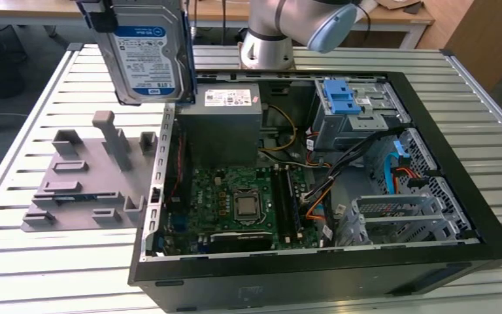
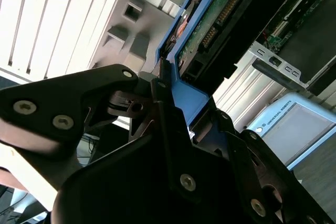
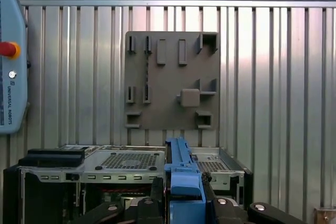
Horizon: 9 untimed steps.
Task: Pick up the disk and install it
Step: 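Pick up the disk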
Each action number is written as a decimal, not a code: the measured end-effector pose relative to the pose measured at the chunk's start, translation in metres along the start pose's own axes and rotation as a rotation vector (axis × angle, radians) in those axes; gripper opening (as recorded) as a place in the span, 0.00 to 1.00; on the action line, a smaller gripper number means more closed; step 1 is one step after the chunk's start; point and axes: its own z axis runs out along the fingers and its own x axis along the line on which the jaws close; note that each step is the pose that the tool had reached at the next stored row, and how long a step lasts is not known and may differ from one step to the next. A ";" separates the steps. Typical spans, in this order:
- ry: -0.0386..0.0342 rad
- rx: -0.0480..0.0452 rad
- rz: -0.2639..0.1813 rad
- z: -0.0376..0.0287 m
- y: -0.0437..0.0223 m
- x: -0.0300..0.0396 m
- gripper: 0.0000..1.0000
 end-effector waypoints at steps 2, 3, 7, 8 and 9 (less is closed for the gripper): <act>0.0000 0.0000 0.000 0.0000 -0.0016 0.0017 0.36; 0.0000 0.0000 0.000 0.0000 -0.0026 0.0030 0.36; 0.0000 0.0000 0.000 0.0002 -0.0068 0.0088 0.36; 0.0000 -0.0001 0.000 0.0002 -0.0085 0.0106 0.36; -0.0001 0.0000 0.000 0.0003 -0.0101 0.0123 0.36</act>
